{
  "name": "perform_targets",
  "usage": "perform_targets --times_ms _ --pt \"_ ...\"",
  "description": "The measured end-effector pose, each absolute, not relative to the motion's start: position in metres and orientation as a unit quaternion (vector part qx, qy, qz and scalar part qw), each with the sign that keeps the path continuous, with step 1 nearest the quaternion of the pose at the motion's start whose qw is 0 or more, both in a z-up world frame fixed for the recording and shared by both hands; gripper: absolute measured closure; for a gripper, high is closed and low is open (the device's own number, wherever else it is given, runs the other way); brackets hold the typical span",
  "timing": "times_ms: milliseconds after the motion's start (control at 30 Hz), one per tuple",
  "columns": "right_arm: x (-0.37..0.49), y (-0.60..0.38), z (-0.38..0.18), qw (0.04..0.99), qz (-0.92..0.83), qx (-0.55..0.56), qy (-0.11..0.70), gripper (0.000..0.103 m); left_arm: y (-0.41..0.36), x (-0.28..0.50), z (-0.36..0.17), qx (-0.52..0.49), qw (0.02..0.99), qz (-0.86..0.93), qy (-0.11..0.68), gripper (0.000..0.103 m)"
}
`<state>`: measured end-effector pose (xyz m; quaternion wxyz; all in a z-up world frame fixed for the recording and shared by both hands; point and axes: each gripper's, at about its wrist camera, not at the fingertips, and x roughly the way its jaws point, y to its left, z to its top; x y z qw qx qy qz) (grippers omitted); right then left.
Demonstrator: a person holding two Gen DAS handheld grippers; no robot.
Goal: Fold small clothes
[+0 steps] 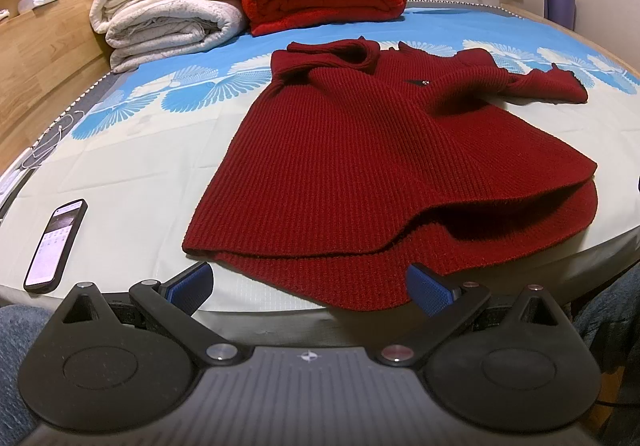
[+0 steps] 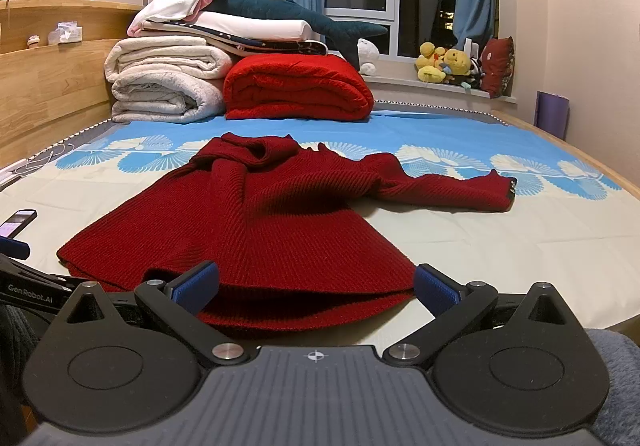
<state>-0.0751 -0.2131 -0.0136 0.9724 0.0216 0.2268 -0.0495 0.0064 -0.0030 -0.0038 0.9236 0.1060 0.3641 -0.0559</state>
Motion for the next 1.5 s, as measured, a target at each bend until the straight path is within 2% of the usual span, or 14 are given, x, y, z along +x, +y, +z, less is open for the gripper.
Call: perform_targets --times_ms 1500 --pt "-0.0717 -0.2092 -0.0228 0.971 -0.048 0.022 0.232 0.001 -0.0028 0.0069 -0.0024 0.107 0.924 -0.054 0.363 0.000"
